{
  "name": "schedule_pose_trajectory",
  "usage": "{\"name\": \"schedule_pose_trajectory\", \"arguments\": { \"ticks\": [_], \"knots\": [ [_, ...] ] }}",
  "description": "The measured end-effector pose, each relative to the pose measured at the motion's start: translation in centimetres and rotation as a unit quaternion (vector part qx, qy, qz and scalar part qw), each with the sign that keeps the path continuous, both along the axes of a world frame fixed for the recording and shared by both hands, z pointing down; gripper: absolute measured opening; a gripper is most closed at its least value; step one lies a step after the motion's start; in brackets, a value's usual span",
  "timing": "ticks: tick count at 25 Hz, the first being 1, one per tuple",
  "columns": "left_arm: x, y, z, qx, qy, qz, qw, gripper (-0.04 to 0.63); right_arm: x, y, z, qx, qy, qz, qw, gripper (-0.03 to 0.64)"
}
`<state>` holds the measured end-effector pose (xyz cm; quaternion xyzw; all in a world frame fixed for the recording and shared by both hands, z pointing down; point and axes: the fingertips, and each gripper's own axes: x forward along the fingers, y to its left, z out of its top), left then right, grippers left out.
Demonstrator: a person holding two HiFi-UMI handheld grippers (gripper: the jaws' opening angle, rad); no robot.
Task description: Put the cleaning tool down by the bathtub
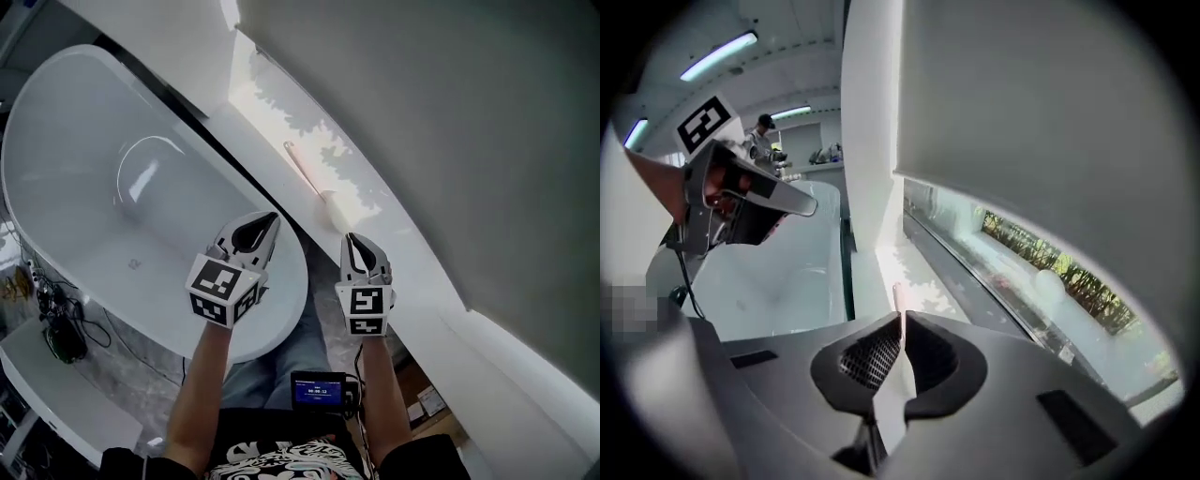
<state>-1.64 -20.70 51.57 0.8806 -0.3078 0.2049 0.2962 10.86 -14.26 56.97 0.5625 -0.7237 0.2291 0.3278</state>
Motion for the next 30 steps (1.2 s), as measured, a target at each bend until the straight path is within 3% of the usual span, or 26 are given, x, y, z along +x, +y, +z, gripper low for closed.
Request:
{"name": "schedule_pose_trajectory", "arguments": {
  "ticks": [6,14,20,26,30],
  "knots": [
    [-2.4,-0.5,-8.4,0.092,-0.024,-0.008,0.9955,0.017,-1.3,-0.3,-8.2,0.048,0.019,-0.007,0.999,0.031],
    [-3.2,0.2,-17.1,0.152,-0.012,-0.013,0.9883,0.017,-0.7,0.9,-18.1,0.098,0.041,0.015,0.994,0.029],
    [-2.3,2.8,-21.8,0.182,-0.005,0.001,0.9832,0.017,0.6,4.7,-22.9,0.12,0.03,0.048,0.991,0.028],
    [-2.7,5.4,-25.6,0.232,-0.02,0.014,0.9723,0.017,1.0,8.4,-27.1,0.153,-0.035,0.075,0.985,0.028],
    [-2.2,6.3,-27.8,0.256,-0.008,0.01,0.9665,0.017,2.0,9.3,-30.2,0.19,-0.012,0.074,0.979,0.028]
  ]
}}
